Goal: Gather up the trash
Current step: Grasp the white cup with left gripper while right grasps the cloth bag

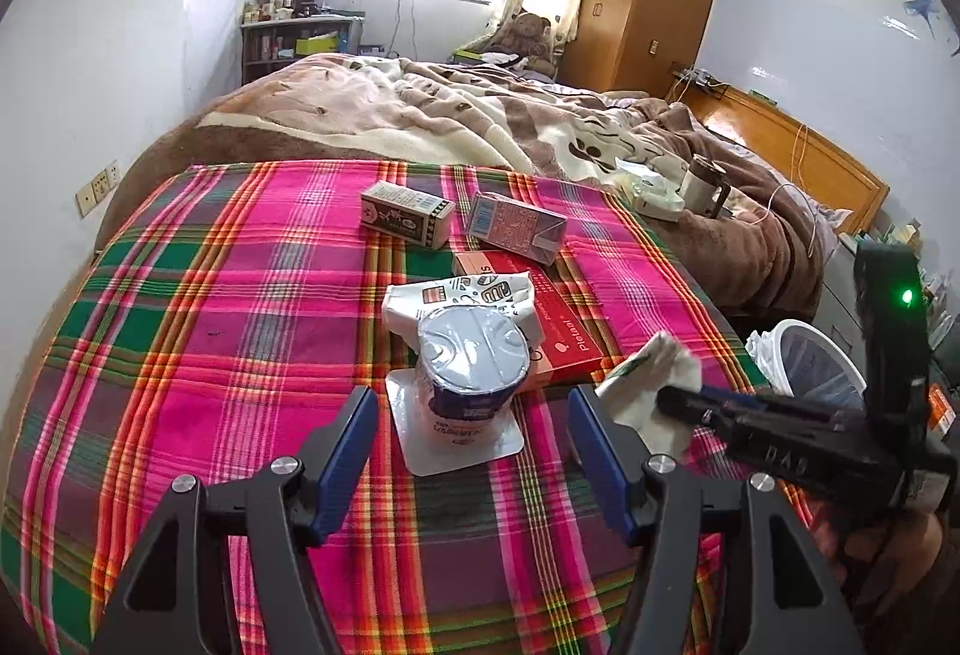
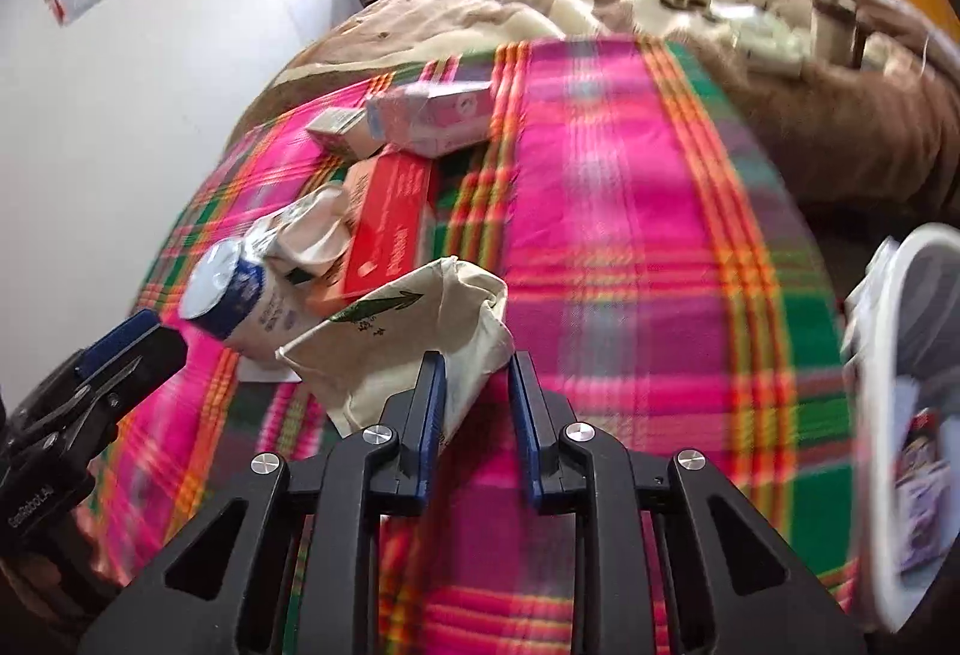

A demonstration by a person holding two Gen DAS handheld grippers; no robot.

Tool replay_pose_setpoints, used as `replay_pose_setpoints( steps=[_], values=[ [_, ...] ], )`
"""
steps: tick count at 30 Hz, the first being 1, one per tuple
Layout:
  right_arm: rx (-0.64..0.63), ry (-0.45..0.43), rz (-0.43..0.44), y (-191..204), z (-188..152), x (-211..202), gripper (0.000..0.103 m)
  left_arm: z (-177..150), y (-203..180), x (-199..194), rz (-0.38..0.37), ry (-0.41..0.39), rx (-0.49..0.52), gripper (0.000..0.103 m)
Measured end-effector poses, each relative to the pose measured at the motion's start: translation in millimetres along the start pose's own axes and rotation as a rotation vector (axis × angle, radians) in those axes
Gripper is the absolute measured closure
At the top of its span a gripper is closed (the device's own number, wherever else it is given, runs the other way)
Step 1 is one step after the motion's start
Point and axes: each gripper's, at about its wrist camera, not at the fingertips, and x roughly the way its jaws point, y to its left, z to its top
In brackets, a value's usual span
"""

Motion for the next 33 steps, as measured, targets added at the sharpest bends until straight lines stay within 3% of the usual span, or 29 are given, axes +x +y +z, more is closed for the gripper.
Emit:
replay_pose_setpoints(
  steps=[6,12,15,16,20,24,27,30,32,33],
  values=[
    [-0.117,0.007,-0.118,-6,20,1,0.087,3,0,13,0.006,0.019,0.003,0.038],
    [-0.067,-0.002,-0.045,-23,16,-4,0.083,4,-3,27,0.020,0.045,0.020,0.038],
    [0.017,-0.023,0.012,-33,9,-6,0.059,4,0,34,0.034,0.053,0.005,0.038],
    [0.035,-0.017,0.039,-34,7,-4,0.046,4,0,35,0.047,0.054,0.004,0.038],
    [0.027,0.000,0.065,-26,2,6,0.045,6,-2,37,0.089,0.034,0.012,0.038],
    [0.010,0.008,0.063,-16,-1,17,0.045,9,-2,39,0.071,0.026,0.008,0.038],
    [0.007,-0.005,0.049,-16,-1,17,0.059,8,2,44,0.065,0.040,-0.015,0.041],
    [0.001,-0.023,0.043,-17,-2,13,0.076,8,3,45,0.072,0.037,-0.017,0.055],
    [-0.012,-0.038,0.032,-15,-2,10,0.094,7,3,45,0.074,0.038,-0.020,0.055],
    [-0.012,-0.040,0.041,-15,-2,9,0.096,7,3,45,0.076,0.037,-0.022,0.055]
  ],
)
